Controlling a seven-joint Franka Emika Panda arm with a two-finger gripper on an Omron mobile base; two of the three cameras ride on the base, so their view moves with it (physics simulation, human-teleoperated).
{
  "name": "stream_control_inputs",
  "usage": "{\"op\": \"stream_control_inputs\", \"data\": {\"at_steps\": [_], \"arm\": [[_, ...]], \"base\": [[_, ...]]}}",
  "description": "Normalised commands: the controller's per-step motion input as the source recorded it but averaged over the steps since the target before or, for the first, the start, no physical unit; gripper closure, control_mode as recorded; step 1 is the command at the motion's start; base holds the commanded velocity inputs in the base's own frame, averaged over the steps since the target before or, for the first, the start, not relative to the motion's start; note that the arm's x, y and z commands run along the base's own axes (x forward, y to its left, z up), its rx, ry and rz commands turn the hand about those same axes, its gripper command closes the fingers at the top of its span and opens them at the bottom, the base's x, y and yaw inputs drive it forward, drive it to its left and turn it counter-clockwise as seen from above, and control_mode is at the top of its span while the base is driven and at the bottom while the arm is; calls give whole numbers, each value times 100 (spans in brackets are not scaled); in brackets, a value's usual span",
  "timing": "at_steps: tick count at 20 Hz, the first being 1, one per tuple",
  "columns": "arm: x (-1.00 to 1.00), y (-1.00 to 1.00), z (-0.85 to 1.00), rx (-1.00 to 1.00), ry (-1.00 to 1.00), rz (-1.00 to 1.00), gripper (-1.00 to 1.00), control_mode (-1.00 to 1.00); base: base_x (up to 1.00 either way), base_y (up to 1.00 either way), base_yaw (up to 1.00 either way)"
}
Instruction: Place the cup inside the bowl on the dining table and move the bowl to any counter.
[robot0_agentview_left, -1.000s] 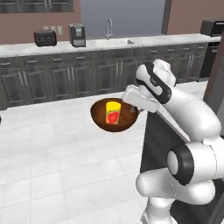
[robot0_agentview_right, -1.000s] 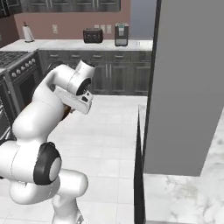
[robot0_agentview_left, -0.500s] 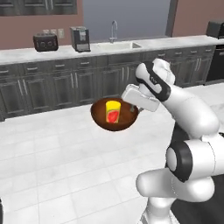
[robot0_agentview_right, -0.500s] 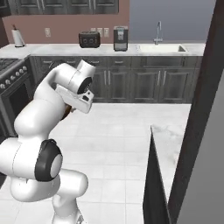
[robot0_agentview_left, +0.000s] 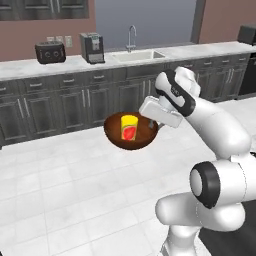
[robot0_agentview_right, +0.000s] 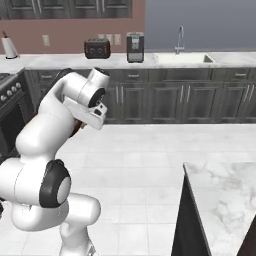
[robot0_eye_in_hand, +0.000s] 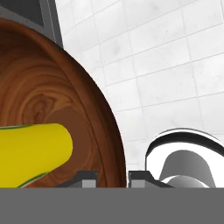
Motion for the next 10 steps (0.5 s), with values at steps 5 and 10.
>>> {"op": "stream_control_inputs", "data": {"at_steps": [5, 10], "arm": [[0, 0, 0, 0, 0, 0, 100, 100], [0, 0, 0, 0, 0, 0, 100, 100]], "base": [[57, 42, -5], [50, 43, -3]]}}
